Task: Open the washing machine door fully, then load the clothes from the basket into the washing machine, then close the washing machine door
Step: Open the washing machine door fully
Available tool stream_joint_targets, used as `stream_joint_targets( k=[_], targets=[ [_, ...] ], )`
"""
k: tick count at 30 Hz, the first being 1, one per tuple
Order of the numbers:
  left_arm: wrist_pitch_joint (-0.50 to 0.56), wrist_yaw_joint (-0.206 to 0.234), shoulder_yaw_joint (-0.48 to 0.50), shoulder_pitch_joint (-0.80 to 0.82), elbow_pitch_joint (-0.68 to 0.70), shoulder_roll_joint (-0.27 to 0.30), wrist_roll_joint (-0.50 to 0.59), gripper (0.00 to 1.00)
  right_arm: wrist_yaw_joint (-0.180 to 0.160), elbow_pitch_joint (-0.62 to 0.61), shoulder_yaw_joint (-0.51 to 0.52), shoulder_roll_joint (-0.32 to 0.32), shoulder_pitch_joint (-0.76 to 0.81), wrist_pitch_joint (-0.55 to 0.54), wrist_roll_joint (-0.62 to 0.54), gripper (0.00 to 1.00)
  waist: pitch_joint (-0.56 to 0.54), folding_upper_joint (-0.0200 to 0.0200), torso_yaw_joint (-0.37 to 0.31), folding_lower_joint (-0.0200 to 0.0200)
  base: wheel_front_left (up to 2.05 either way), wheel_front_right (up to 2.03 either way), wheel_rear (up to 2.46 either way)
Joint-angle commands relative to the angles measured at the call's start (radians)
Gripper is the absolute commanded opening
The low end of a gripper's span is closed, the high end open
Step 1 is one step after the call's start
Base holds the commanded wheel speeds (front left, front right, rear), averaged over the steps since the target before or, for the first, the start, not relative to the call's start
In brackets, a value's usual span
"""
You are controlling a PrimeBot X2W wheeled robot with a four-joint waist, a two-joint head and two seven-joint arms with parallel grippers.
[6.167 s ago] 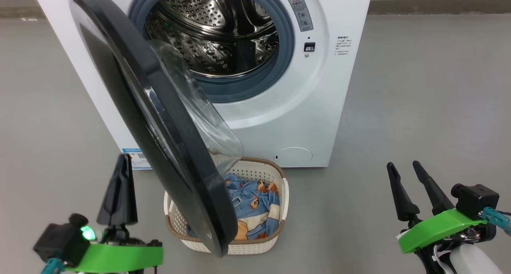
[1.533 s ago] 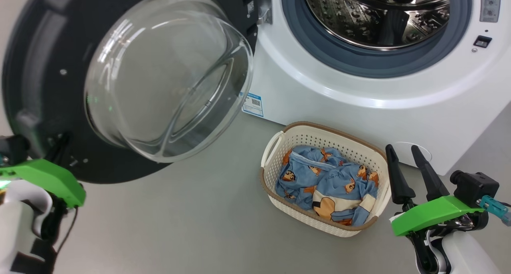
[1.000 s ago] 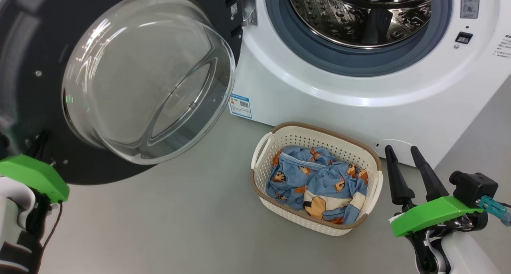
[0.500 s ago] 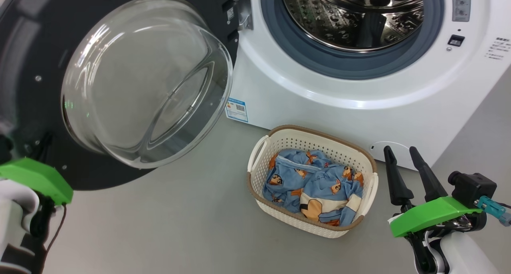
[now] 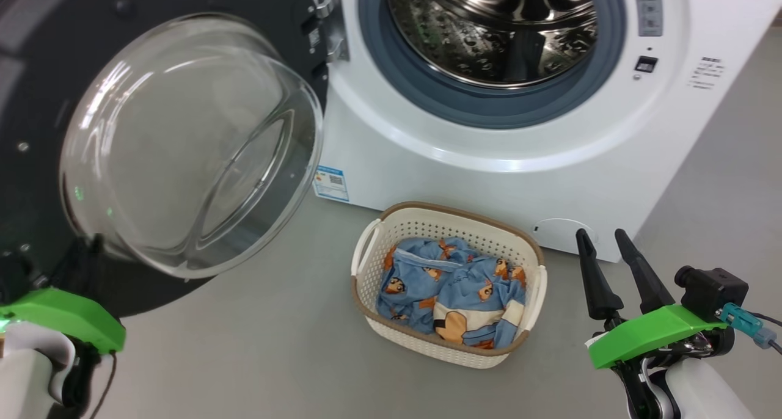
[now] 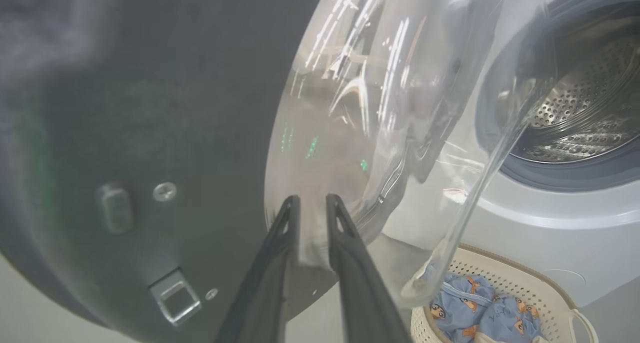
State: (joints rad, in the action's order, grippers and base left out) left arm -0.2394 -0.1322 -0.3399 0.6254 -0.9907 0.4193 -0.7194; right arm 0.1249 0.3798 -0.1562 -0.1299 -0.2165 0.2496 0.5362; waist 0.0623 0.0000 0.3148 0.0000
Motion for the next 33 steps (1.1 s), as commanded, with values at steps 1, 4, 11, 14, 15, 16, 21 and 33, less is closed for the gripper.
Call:
stream_joint_targets(
  k=[1,4,11,14,15,16,21,33],
  targets=[
    [-0.017,0.006,0.04,-0.003,0.045,0.045,-0.008,1.0,0.006,-0.026,-0.022,-0.004,-0.008,0.012,0.003,1.0,-0.013,0.0,-0.02,0.0,0.0,0.0,0.0],
    [-0.02,0.023,0.054,-0.046,0.111,0.035,-0.006,1.0,0.006,-0.025,-0.03,-0.005,-0.004,0.012,0.009,1.0,-0.025,0.0,-0.041,0.0,0.0,0.0,0.0],
    [-0.022,0.092,0.095,-0.182,0.331,0.008,0.011,1.0,0.006,-0.037,-0.055,-0.013,0.002,0.012,0.015,1.0,-0.053,0.0,-0.104,0.0,0.0,0.0,0.0],
    [-0.022,0.123,0.108,-0.248,0.431,0.002,0.019,1.0,0.006,-0.041,-0.062,-0.019,0.008,0.012,0.017,1.0,-0.062,0.0,-0.131,0.0,0.0,0.0,0.0],
    [-0.022,0.133,0.109,-0.268,0.461,-0.001,0.02,1.0,0.006,-0.042,-0.066,-0.021,0.01,0.012,0.018,1.0,-0.064,0.0,-0.141,0.0,0.0,0.0,0.0],
    [-0.022,0.142,0.111,-0.287,0.49,-0.004,0.02,1.0,0.006,-0.042,-0.07,-0.023,0.011,0.012,0.018,1.0,-0.065,0.0,-0.15,0.0,0.0,0.0,0.0],
    [-0.022,0.186,0.114,-0.365,0.614,-0.013,0.019,1.0,0.006,-0.044,-0.087,-0.037,0.007,0.012,0.02,1.0,-0.068,0.0,-0.201,0.0,0.0,0.0,0.0],
    [-0.02,0.25,0.104,-0.461,0.775,-0.035,0.033,1.0,0.006,-0.048,-0.113,-0.06,-0.007,0.012,0.019,1.0,-0.072,0.0,-0.312,0.0,0.0,0.0,0.0]
  ],
)
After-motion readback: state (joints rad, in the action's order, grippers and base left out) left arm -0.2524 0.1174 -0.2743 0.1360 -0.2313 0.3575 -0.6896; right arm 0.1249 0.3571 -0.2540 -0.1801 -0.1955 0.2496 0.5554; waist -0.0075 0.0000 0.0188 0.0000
